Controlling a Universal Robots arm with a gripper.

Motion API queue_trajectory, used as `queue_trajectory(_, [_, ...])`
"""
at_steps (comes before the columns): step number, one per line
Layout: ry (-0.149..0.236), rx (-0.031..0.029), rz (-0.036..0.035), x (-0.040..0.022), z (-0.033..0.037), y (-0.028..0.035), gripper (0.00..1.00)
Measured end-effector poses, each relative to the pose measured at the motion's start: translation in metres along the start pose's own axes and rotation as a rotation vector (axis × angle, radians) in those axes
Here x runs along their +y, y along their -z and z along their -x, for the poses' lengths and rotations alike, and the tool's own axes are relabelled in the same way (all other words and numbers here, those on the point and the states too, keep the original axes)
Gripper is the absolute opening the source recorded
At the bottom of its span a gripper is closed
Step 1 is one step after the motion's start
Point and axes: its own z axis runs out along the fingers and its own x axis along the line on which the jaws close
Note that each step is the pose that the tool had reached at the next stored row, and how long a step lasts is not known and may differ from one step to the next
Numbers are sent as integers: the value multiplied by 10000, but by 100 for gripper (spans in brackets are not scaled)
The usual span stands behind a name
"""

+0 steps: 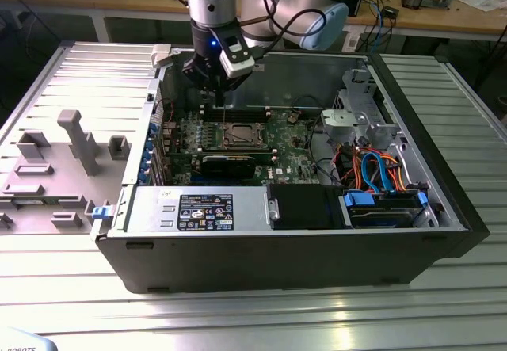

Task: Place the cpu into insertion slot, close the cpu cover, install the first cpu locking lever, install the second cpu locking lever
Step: 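Install the first cpu locking lever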

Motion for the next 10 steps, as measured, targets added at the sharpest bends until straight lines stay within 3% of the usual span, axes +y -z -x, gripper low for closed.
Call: queue_trajectory(10, [1, 0, -8, 1, 36, -15, 11])
